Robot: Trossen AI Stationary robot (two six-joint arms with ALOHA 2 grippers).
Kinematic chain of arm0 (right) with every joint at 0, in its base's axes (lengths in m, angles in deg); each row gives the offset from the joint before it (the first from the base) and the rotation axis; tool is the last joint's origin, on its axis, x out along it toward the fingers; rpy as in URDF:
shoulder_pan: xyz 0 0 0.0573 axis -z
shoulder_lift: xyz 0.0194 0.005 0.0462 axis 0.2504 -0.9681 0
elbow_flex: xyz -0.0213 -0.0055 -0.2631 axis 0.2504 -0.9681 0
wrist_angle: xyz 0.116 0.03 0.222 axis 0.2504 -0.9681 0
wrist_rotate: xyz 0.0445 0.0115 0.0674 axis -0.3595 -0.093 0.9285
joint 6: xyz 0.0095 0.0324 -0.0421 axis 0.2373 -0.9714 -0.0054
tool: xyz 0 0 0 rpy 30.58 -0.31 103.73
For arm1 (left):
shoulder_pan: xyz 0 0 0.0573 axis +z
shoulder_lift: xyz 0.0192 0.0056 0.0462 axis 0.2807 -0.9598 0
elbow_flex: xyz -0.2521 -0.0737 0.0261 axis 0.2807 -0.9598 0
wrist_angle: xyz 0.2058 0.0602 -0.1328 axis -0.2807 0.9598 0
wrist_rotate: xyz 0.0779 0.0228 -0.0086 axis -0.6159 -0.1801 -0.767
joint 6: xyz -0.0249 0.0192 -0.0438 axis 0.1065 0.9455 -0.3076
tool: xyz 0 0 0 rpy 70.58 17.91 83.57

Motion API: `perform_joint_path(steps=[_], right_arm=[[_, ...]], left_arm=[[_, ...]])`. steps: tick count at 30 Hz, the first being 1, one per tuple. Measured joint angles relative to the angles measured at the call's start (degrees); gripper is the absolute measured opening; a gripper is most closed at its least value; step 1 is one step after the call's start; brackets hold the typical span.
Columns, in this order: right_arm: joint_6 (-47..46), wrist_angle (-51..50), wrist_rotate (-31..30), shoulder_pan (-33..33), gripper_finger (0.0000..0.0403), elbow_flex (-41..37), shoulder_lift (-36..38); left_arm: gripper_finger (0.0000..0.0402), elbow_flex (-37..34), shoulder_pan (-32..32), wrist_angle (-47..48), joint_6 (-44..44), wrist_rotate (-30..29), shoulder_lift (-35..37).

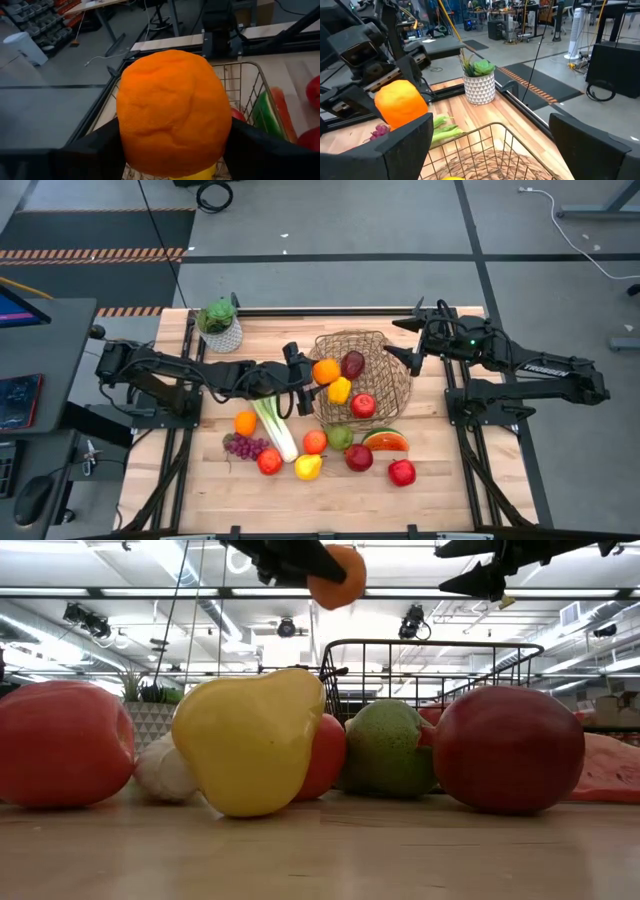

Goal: Build produce basket
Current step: Put the orange into the brown wire basket

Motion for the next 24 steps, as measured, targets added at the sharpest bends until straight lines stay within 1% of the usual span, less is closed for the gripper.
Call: perform_joint_path(steps=[4, 7, 10, 16, 20, 24], right_arm=[[-0.03, 0.0, 0.0, 0.0, 0.04, 0.02, 0.0], [-0.04, 0.02, 0.01, 0.0, 0.04, 0.02, 0.02], [-0.46, 0.02, 1.31, 0.0, 0.04, 0.0, 0.0], [-1.11, 0.11, 7.88, 0.0, 0.04, 0.02, -0.99], [-1.11, 0.09, 8.02, 0.0, 0.04, 0.02, -2.27], [-1.11, 0.11, 8.02, 0.0, 0.04, 0.01, -3.08]], left_arm=[[0.0268, 0.0, -0.36, -0.04, 1.63, 0.72, 0.0], [0.0268, 0.0, -1.43, -0.53, 9.34, 2.86, 0.01], [0.0268, 0.0, -2.99, -0.5, 23.76, 2.95, 0.02], [0.0268, 0.0, -4.81, -0.52, 54.36, 2.78, -0.02], [0.0268, 0.0, -5.03, -0.52, 75.78, 2.82, -0.02], [0.0271, 0.0, -4.99, -0.52, 93.54, 2.89, -0.02]])
